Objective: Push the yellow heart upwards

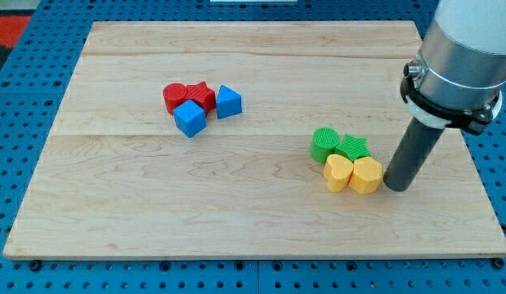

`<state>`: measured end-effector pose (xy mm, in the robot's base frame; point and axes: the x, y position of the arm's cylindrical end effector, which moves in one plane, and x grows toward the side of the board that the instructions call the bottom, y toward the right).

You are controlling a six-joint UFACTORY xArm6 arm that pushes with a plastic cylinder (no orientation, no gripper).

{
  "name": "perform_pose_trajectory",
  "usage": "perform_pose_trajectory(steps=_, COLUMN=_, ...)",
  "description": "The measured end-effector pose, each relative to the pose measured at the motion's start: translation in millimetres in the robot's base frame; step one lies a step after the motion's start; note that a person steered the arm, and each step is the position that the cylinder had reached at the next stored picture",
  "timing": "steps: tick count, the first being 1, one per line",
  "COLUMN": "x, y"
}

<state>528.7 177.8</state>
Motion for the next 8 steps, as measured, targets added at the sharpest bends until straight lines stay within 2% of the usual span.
perform_pose_trajectory(steps=1, x=0.0, y=0.4)
perform_pose_trajectory(steps=2, x=-19.8, y=29.5)
perform_pose_trajectory(steps=3, x=-63.6, y=40.2)
perform_pose_trajectory(steps=4, x=-90.3, y=25.2)
perform_pose_trajectory(steps=8, x=-108.7, y=-67.1)
